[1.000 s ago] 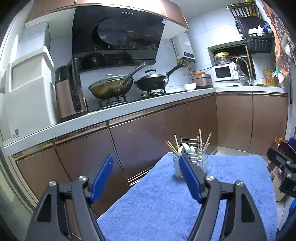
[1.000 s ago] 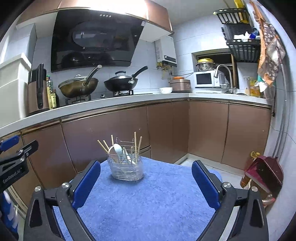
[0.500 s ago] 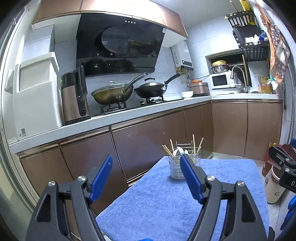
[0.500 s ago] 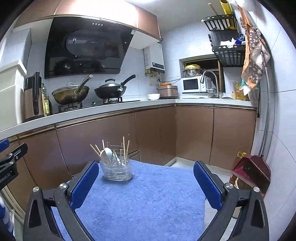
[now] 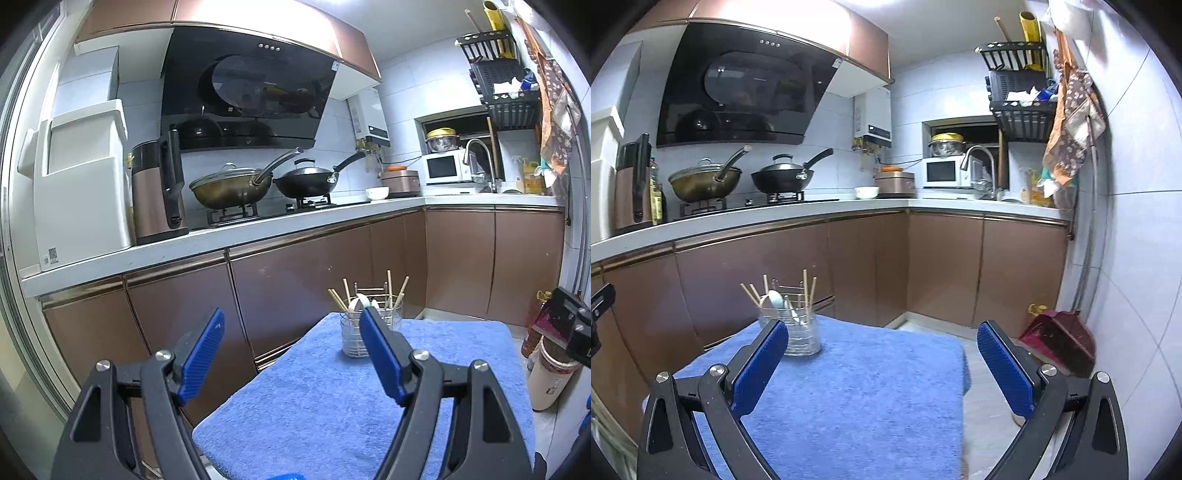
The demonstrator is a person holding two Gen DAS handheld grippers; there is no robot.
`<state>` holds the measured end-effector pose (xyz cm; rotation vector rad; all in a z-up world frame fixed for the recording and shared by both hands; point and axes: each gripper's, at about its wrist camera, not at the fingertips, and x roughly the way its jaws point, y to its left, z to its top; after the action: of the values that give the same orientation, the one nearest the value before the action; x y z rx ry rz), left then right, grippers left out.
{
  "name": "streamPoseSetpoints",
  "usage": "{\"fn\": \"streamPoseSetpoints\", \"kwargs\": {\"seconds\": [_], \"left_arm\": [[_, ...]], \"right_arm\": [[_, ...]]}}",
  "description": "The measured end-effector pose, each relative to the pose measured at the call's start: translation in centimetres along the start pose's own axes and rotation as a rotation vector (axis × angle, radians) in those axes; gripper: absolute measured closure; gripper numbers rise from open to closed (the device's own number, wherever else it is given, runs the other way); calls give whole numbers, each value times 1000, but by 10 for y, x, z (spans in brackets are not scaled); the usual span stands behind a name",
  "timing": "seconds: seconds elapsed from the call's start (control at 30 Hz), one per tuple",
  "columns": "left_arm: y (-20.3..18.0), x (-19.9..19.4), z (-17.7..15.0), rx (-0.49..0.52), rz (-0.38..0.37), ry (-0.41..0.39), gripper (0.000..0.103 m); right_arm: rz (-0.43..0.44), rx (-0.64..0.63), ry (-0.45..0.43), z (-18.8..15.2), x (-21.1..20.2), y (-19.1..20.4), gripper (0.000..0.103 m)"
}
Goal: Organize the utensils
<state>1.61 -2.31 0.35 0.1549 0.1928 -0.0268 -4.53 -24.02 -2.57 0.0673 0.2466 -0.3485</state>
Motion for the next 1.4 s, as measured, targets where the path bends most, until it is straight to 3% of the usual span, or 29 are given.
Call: {"fn": "streamPoseSetpoints", "kwargs": {"seconds": [0.6, 1.4], "left_arm": [[3, 32, -4, -16, 20, 24, 29], [5, 69, -12, -45, -2, 62, 29]], "right_arm": [[-80, -20, -22, 12, 17, -8, 0], [-72, -54, 22, 14, 61, 2, 0]]}}
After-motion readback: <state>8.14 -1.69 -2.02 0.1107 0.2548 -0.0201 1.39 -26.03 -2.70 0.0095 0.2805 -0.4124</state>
